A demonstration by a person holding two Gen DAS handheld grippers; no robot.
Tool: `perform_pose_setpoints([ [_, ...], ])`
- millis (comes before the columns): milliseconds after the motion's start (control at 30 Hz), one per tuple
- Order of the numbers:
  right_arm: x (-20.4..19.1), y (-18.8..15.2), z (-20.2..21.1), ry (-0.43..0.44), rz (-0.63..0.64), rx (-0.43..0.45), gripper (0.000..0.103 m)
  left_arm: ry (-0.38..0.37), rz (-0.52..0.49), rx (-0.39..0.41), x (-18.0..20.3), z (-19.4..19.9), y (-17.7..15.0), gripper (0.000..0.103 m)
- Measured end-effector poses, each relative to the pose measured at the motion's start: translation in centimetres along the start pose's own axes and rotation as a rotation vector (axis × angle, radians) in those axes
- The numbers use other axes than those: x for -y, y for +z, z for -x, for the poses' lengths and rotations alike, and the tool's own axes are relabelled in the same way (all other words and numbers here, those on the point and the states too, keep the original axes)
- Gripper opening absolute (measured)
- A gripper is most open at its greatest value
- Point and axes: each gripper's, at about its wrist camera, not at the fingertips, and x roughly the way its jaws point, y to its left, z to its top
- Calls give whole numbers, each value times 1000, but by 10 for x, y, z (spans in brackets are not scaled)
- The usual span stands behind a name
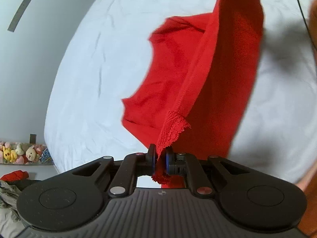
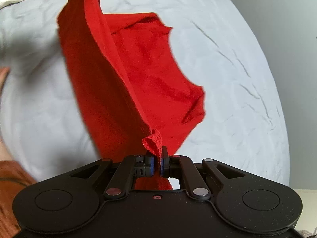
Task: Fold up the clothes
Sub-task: 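Lift the hem with both tools and fold it over toward the collar, then open both tools to release the folded shirt onto the bed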
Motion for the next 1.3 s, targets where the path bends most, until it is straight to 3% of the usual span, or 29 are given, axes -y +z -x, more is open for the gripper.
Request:
perform_pose_setpoints([
  [400,79,67,-116,45,-38,-46,4,-51,85,-80,-67,-120,38,8],
  [667,105,80,-196,127,-68,-70,5,-125,107,-130,-84,-194,47,16],
  [800,107,79,-225,156,-74,-76,6,-157,150,-122,-87,-213,40,21],
  [967,114,74,-237,158,-100,-52,20,-178,214,-81,-98,-210,23,31],
  [1133,121,72,-232,130,-146,-31,21,-103,297,-53,-113,-189,3,38],
  [1300,125,75,-215,-33,-168,-21,22,68,319,-72,-122,-162,-15,38],
])
